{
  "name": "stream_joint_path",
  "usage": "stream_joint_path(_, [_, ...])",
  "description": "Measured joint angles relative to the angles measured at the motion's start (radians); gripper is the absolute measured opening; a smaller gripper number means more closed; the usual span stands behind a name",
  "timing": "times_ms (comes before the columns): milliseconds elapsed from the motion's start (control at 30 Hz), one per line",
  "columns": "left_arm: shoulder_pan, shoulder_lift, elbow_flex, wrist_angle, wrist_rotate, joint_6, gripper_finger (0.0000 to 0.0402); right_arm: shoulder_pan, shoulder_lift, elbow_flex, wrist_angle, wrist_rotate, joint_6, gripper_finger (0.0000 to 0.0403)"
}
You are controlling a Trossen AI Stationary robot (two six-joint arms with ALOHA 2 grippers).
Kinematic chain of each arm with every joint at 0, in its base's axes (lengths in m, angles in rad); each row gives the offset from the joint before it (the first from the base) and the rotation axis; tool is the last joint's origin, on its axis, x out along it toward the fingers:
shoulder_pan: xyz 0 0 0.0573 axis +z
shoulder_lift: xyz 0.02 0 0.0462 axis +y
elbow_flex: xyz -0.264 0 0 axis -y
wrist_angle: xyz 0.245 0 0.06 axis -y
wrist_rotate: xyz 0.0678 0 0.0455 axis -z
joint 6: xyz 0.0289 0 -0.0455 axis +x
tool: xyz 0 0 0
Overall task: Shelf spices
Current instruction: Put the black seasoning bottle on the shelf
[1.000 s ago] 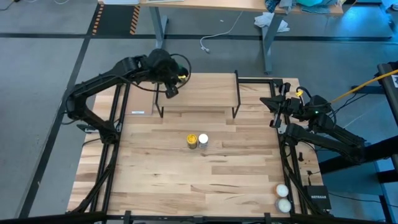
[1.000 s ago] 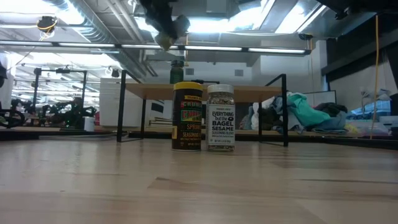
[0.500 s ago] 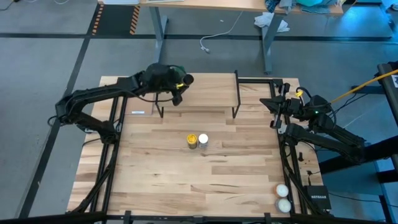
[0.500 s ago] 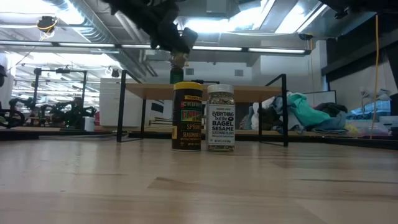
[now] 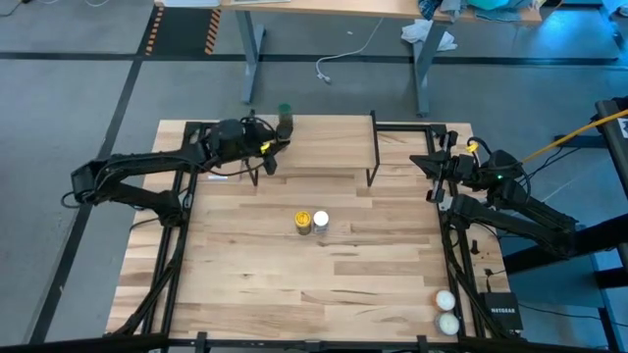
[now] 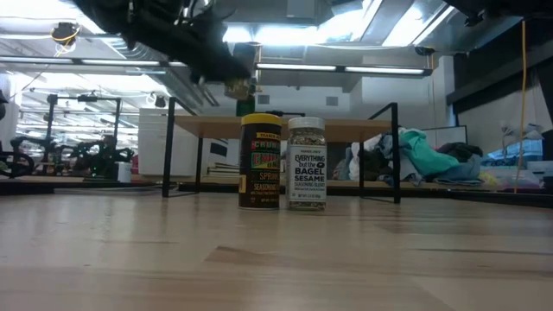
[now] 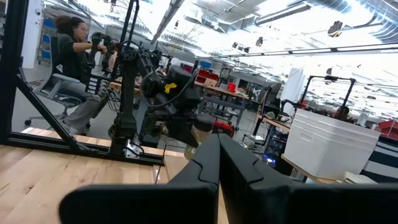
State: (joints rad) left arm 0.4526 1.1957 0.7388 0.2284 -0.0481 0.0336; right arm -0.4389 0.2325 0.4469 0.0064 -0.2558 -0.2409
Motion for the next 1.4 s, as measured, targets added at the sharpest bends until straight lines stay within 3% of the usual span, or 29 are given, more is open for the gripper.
stream_joint_path(400, [0.0, 0.011, -0.091, 0.047, 0.0, -0.009, 0.0123, 0.0, 0.0, 0.0, 0.0, 0.0, 0.0, 0.0005])
stream_joint_path(767, [0.0, 0.011, -0.094, 0.042, -0.001, -0.004, 0.0126, 0.0, 0.0, 0.0, 0.0, 0.0, 0.0, 0.0005])
stream_joint_path(900, [0.0, 0.011, -0.094, 0.043, -0.007, -0.012, 0.0153, 0.0, 0.0, 0.0, 0.0, 0.0, 0.0, 0.0005])
stream_joint_path(1200, [0.0, 0.011, -0.094, 0.046, -0.018, -0.027, 0.026, 0.0, 0.0, 0.0, 0.0, 0.0, 0.0, 0.0005])
stream_joint_path(1400, [0.0, 0.011, -0.094, 0.043, -0.03, -0.016, 0.0272, 0.0, 0.0, 0.0, 0.001, 0.0, 0.0, 0.0005])
